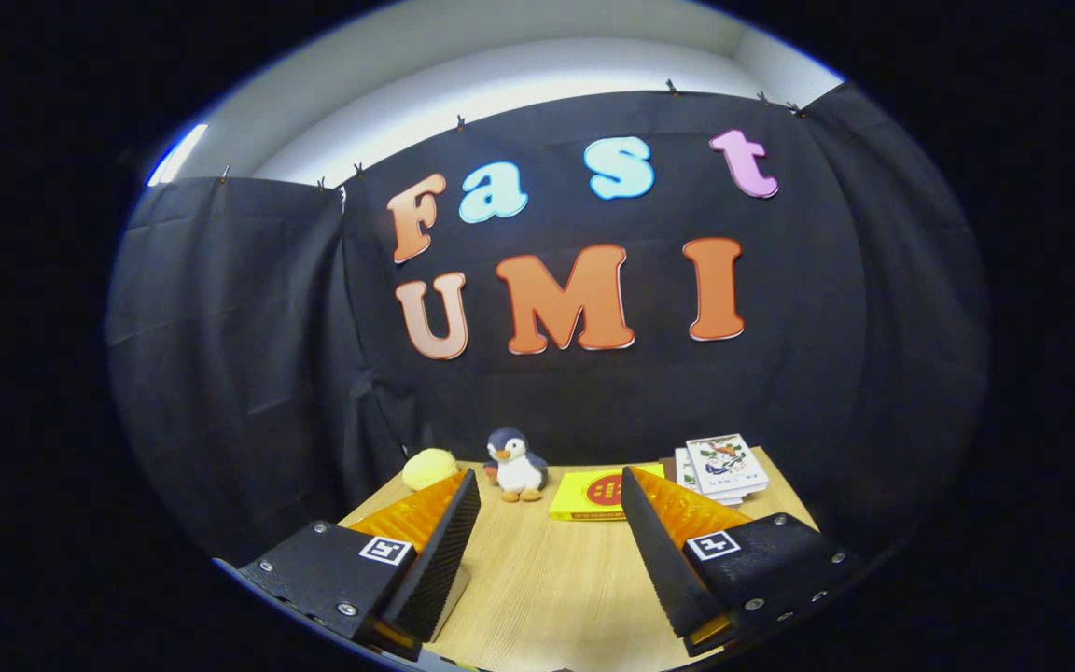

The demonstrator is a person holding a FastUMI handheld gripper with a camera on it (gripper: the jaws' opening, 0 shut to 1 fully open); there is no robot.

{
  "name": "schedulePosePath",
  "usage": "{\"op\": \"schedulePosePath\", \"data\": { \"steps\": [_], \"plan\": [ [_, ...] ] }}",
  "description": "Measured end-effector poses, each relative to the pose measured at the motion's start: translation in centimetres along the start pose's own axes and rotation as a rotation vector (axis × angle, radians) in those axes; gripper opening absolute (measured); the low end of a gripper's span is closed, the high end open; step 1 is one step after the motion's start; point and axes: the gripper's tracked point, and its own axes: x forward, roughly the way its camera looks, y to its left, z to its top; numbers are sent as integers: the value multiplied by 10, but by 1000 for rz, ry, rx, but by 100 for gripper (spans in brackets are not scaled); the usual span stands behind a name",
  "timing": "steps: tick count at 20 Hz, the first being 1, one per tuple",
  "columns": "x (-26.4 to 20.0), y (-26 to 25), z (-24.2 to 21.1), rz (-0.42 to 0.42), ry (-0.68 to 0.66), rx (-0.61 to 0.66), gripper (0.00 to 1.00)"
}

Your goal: Open the storage box then place both shoes into the box .Put the left shoe in first, then the right shoe, with the right side of both shoes facing outward in a uniform manner.

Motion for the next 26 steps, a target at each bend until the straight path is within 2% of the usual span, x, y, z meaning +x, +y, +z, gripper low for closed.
{"op": "schedulePosePath", "data": {
  "steps": [6, 10, 17, 26],
  "plan": [
    [-23, -62, 40, -119, -144, -143, 95],
    [-33, -73, 65, -149, -242, -206, 94],
    [-43, -61, 98, -142, -373, -212, 94],
    [-39, -40, 104, -128, -404, -218, 95]
  ]
}}
